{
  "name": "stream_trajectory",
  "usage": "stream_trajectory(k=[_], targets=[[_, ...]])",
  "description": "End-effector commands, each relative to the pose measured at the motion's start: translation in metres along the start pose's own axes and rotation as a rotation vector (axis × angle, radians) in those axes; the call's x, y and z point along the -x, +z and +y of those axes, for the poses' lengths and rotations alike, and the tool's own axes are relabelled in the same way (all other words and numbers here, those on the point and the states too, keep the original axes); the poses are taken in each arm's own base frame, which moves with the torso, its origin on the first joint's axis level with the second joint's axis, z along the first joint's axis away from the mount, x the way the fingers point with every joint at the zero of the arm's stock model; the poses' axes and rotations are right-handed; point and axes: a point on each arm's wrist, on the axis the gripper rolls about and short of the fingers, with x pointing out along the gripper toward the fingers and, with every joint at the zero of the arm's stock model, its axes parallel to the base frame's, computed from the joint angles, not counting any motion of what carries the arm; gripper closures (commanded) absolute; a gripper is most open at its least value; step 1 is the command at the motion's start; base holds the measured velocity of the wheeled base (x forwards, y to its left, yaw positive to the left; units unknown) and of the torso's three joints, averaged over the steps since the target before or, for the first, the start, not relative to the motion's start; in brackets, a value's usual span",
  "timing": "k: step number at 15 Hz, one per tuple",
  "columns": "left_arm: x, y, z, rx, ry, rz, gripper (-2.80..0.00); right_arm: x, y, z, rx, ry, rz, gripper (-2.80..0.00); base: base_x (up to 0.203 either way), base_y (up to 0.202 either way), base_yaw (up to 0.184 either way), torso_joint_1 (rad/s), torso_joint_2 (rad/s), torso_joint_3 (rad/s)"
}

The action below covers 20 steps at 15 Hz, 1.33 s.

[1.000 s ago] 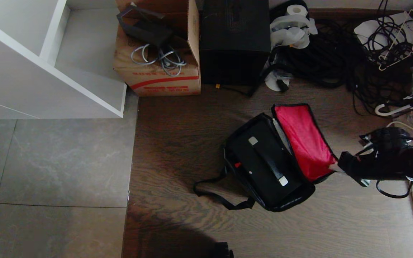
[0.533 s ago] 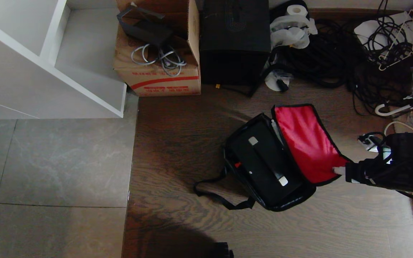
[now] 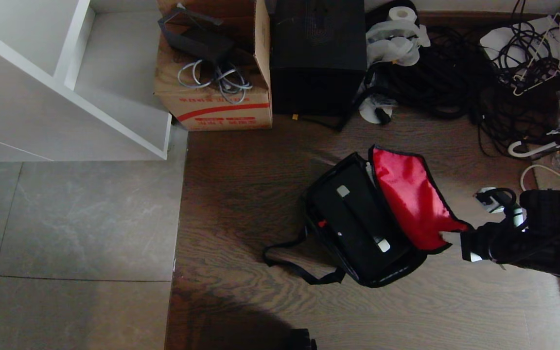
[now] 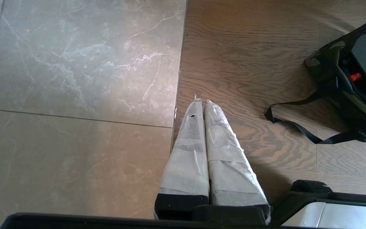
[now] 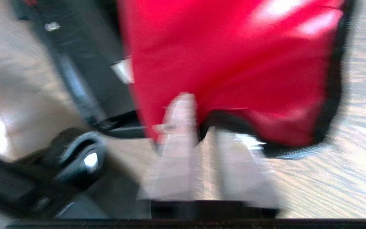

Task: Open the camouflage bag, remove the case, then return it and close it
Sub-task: Close the top of the storage box

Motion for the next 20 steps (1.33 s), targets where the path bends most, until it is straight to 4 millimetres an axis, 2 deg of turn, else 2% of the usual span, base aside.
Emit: stream_trajectory(k=[1, 4, 7, 13, 16, 20], targets=[[-0.001, -0.003, 0.0, 0.0, 0.001, 0.01, 0.0, 0.001, 0.001, 0.004, 0.011, 0.041, -0.019, -2.8, 0.0, 0.0, 0.0, 0.0, 0.0, 0.0], [-0.001, -0.003, 0.0, 0.0, 0.001, 0.01, 0.0, 0.002, 0.004, 0.011, 0.016, 0.076, -0.065, -2.8, 0.0, 0.0, 0.0, 0.0, 0.0, 0.0], [-0.001, -0.003, 0.0, 0.0, 0.001, 0.009, 0.0, 0.014, 0.003, 0.022, 0.03, 0.101, -0.085, -2.8, 0.0, 0.0, 0.0, 0.0, 0.0, 0.0], [-0.001, -0.003, 0.0, 0.0, 0.001, 0.01, 0.0, 0.055, 0.001, 0.049, 0.051, 0.205, -0.139, -2.8, 0.0, 0.0, 0.0, 0.0, 0.0, 0.0], [-0.001, -0.003, 0.0, 0.0, 0.001, 0.01, 0.0, 0.071, -0.009, 0.067, -0.057, 0.371, -0.115, -2.8, 0.0, 0.0, 0.0, 0.0, 0.0, 0.0], [-0.001, -0.003, 0.0, 0.0, 0.001, 0.01, 0.0, 0.077, -0.022, 0.083, -0.268, 0.495, 0.033, -2.8, 0.0, 0.0, 0.0, 0.0, 0.0, 0.0]])
